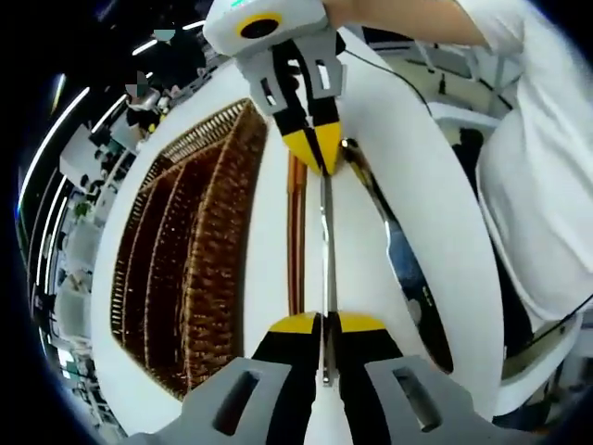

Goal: Arrange the knives, forks, and spoons in their matching storage slots by inserting each utensil handle-first until every utensil is classified and aligned in the correct compartment

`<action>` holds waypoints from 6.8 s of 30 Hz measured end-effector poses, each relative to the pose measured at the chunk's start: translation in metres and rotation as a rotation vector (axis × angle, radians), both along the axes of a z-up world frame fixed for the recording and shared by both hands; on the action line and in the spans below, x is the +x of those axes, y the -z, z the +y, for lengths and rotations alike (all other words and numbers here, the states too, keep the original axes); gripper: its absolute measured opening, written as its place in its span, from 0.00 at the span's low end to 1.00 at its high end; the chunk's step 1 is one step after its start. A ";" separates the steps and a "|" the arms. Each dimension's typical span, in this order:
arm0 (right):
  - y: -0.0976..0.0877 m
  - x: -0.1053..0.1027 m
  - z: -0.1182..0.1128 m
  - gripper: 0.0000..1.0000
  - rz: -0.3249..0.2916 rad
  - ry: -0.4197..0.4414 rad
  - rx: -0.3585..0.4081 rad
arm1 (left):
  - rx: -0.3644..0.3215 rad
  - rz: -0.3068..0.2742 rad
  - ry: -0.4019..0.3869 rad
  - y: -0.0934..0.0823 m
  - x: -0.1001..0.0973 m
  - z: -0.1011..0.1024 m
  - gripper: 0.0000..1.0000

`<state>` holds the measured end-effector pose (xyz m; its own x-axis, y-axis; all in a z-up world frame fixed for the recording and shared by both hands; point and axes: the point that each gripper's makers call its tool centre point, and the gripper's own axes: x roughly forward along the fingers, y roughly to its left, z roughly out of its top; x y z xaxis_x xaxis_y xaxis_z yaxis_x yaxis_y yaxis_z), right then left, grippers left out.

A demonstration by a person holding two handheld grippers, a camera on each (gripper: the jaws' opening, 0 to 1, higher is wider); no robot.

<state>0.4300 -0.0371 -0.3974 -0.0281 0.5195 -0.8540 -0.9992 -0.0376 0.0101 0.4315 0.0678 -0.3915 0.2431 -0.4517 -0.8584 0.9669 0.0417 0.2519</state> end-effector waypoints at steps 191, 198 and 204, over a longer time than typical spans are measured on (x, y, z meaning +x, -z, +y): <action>-0.072 0.075 -0.001 0.17 -0.237 0.051 0.045 | -0.130 -0.168 -0.145 -0.074 0.047 0.013 0.13; -0.072 0.056 -0.001 0.18 -0.225 0.027 0.055 | -0.169 -0.094 -0.143 -0.068 0.018 0.006 0.18; -0.066 0.031 -0.002 0.19 -0.191 -0.018 0.046 | -0.169 -0.032 -0.157 -0.059 -0.001 0.008 0.21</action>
